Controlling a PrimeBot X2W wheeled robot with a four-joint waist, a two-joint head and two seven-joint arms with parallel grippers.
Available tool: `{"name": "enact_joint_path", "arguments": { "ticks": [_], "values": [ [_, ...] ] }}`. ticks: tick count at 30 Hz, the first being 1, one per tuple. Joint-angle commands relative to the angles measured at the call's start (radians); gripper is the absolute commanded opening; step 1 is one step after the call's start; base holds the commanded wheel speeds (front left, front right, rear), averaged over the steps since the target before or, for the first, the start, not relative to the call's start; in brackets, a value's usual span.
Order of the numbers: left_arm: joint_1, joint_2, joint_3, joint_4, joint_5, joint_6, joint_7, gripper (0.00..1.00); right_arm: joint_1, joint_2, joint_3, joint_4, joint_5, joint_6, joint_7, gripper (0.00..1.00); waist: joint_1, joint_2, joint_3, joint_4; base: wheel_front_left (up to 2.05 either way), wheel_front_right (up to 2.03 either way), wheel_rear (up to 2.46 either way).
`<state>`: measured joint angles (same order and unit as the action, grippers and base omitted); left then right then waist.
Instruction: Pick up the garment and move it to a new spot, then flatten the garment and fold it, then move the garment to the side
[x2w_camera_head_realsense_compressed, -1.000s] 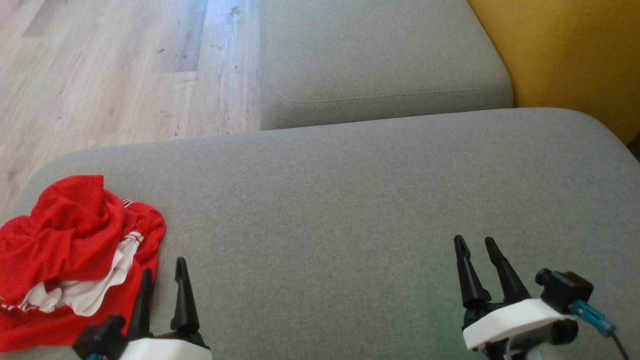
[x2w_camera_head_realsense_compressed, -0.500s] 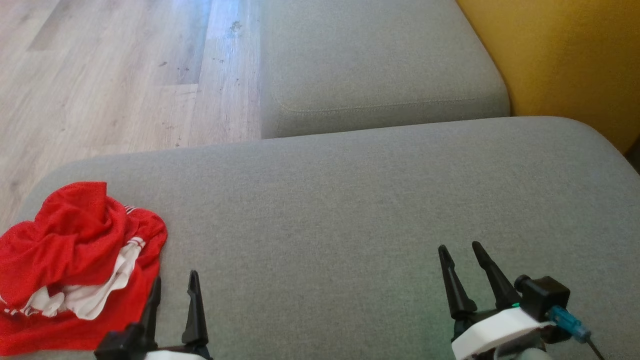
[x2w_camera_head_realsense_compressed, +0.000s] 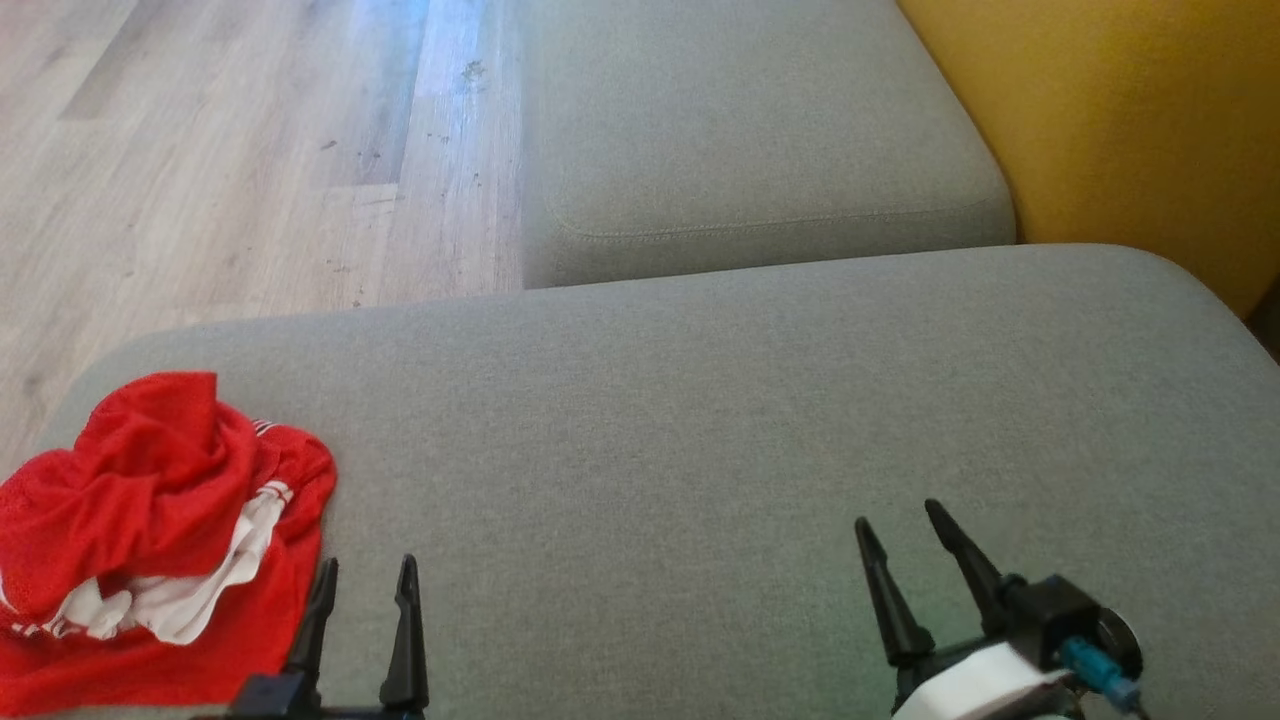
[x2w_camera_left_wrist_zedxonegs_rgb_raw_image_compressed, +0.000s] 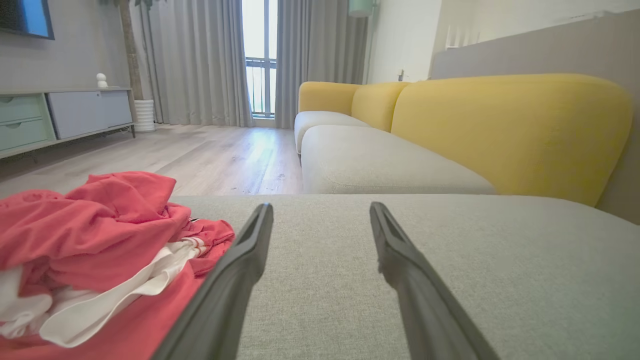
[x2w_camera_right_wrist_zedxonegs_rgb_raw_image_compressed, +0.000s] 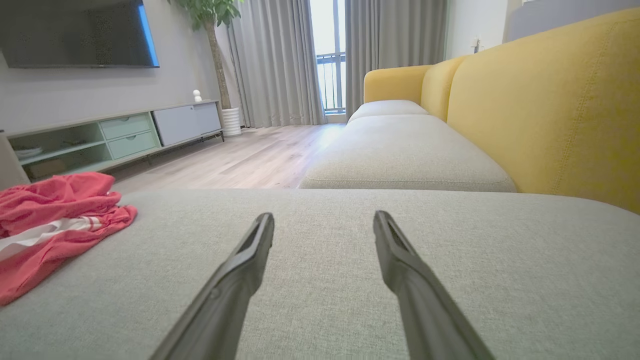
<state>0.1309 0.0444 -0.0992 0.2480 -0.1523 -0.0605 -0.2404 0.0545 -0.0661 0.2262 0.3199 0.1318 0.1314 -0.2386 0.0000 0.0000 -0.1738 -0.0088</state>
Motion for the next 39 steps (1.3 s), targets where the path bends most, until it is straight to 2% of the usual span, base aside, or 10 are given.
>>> {"name": "enact_joint_path", "arguments": {
  "ticks": [1, 25, 31, 39],
  "values": [
    [-0.033, 0.006, 0.023, -0.027, 0.036, 0.010, -0.017, 1.00, -0.036, 0.002, 0.032, -0.028, -0.036, -0.001, -0.019, 1.00, 0.0000, 0.0000, -0.001, 0.001, 0.00, 0.00, 0.00],
    [-0.050, 0.006, 0.040, 0.051, 0.011, 0.040, -0.021, 1.00, -0.031, 0.009, 0.003, -0.006, -0.049, -0.001, -0.023, 1.00, 0.0000, 0.0000, 0.009, 0.014, 0.00, 0.00, 0.00],
    [-0.055, 0.006, 0.041, 0.053, 0.022, 0.040, -0.021, 1.00, -0.022, 0.010, 0.002, -0.010, -0.045, -0.001, -0.023, 1.00, 0.0000, 0.0000, 0.015, 0.061, 0.00, 0.00, 0.00],
    [-0.050, 0.006, 0.075, 0.034, 0.032, 0.050, -0.021, 1.00, -0.019, 0.012, 0.009, -0.015, -0.039, -0.001, -0.023, 1.00, 0.0000, 0.0000, 0.030, 0.168, 0.00, 0.00, 0.00]
  ]
}}
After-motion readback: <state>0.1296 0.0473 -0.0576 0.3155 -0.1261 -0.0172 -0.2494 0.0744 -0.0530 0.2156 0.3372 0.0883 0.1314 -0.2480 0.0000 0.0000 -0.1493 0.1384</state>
